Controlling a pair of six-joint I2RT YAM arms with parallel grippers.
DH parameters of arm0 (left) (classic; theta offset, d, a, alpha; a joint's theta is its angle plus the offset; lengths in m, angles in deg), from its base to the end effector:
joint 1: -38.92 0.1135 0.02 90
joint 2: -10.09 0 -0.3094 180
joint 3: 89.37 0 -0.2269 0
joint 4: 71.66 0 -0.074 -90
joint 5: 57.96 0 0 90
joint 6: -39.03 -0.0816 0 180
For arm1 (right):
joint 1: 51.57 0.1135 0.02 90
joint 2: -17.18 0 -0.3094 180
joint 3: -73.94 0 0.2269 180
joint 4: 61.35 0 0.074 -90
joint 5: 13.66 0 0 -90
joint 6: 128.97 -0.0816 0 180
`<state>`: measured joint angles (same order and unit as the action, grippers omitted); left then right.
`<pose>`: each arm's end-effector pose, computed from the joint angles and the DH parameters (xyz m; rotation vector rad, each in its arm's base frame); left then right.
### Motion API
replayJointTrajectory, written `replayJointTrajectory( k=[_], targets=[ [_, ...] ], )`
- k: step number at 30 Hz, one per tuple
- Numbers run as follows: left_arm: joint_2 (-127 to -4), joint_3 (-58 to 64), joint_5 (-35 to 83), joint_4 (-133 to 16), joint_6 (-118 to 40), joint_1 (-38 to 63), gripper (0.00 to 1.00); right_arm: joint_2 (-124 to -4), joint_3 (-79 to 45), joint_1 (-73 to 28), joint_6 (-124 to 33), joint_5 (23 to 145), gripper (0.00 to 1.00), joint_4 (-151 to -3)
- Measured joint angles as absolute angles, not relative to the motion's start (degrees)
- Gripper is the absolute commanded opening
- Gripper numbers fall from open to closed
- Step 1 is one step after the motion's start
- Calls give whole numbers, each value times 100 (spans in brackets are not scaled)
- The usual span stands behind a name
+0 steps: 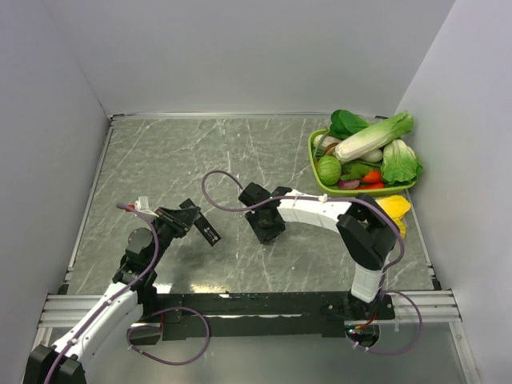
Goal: Load the batteries into the remote control
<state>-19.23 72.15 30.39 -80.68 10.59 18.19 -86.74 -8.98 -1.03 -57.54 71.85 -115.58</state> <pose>0.1194 -0.0477 0.2174 -0.5788 1.6241 -1.1176 0.2247 0.2630 0.1823 -0.7798 2.7753 0.1189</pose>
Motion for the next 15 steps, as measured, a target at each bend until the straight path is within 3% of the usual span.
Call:
replayJointTrajectory(
  k=[15],
  targets=[
    [-2653,7137,2926,-9227,1815,1819,1,-7380,-2149,127,-5031,7576,20,-11674]
  ],
)
